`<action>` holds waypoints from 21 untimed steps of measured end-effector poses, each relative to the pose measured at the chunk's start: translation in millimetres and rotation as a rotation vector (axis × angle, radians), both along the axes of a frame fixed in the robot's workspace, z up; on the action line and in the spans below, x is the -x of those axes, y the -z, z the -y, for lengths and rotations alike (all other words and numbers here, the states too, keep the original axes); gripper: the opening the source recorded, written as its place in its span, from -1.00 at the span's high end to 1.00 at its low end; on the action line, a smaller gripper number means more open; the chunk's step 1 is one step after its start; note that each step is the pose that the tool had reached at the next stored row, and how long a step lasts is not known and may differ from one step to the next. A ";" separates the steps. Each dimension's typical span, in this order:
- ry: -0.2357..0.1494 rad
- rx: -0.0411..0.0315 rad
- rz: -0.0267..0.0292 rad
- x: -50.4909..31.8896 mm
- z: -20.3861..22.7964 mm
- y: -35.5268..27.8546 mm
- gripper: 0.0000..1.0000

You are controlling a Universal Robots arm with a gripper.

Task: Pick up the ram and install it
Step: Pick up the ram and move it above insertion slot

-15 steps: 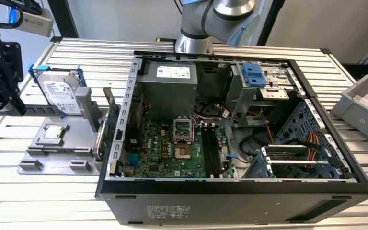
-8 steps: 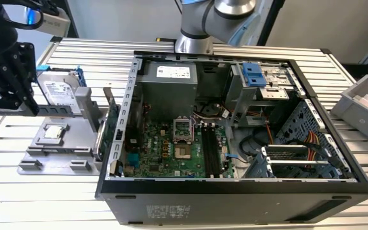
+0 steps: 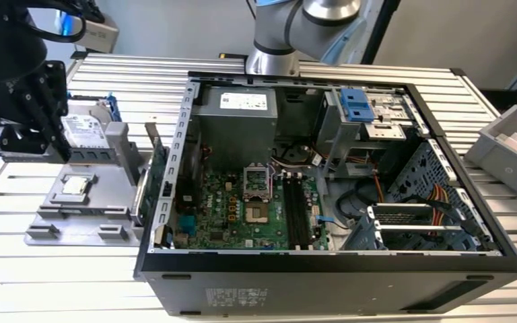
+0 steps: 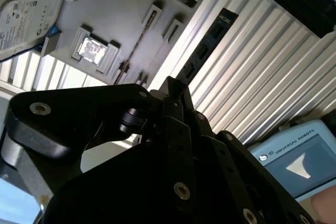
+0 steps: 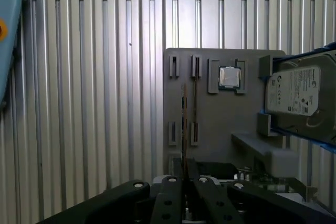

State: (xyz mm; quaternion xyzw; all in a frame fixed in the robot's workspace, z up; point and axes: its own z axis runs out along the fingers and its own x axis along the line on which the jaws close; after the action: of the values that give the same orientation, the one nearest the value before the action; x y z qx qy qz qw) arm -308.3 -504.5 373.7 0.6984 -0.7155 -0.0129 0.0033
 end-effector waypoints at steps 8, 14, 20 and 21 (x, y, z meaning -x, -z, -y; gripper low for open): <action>-0.010 0.0000 -0.0013 -16.0 0.0 0.0 1.00; -0.011 -0.0002 -0.0014 -24.8 0.0 0.1 1.00; -0.012 0.0001 -0.0017 -35.1 0.0 -0.1 1.00; -0.013 -0.0001 -0.0015 -36.8 0.0 0.1 1.00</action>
State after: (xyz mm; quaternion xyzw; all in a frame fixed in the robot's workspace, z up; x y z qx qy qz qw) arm -271.5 -504.5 373.6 0.7029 -0.7111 -0.0134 0.0039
